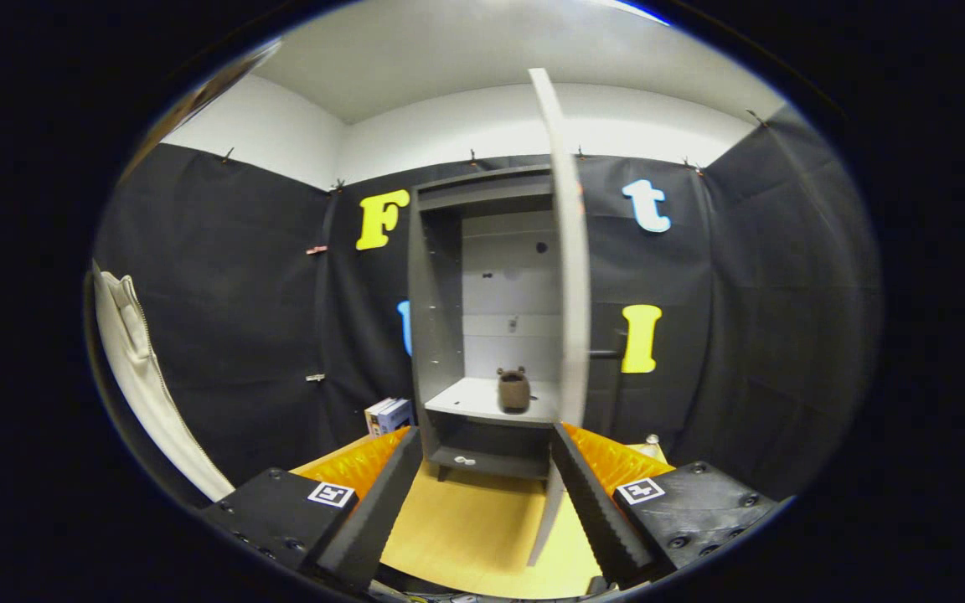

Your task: Open the shoe cabinet door, grab the shoes and put them into the shoe cabinet, then close the shoe cabinet door.

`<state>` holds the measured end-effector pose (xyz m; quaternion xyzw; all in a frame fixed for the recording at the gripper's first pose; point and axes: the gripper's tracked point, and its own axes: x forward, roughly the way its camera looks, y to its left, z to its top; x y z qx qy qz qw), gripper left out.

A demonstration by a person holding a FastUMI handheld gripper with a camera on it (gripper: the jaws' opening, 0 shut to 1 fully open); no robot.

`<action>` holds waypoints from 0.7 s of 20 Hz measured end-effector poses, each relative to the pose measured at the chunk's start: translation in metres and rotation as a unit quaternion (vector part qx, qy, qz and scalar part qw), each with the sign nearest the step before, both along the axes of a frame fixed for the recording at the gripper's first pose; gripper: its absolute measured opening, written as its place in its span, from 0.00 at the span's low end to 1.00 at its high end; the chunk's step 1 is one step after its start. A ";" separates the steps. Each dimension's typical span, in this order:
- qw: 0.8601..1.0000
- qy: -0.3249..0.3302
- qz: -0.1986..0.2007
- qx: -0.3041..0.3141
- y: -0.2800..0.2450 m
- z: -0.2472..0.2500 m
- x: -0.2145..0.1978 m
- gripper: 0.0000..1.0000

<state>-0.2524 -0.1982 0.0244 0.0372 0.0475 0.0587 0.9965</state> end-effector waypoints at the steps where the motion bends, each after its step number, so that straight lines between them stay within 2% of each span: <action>1: 1.000 0.001 -0.009 -0.001 -0.015 -0.002 -0.004 0.98; 6: 0.998 -0.002 -0.064 -0.003 -0.102 -0.009 0.009 0.98; 10: 0.995 -0.022 -0.092 0.006 -0.155 -0.008 0.050 0.98; 14: 0.996 -0.011 -0.084 0.005 -0.173 -0.021 0.101 0.98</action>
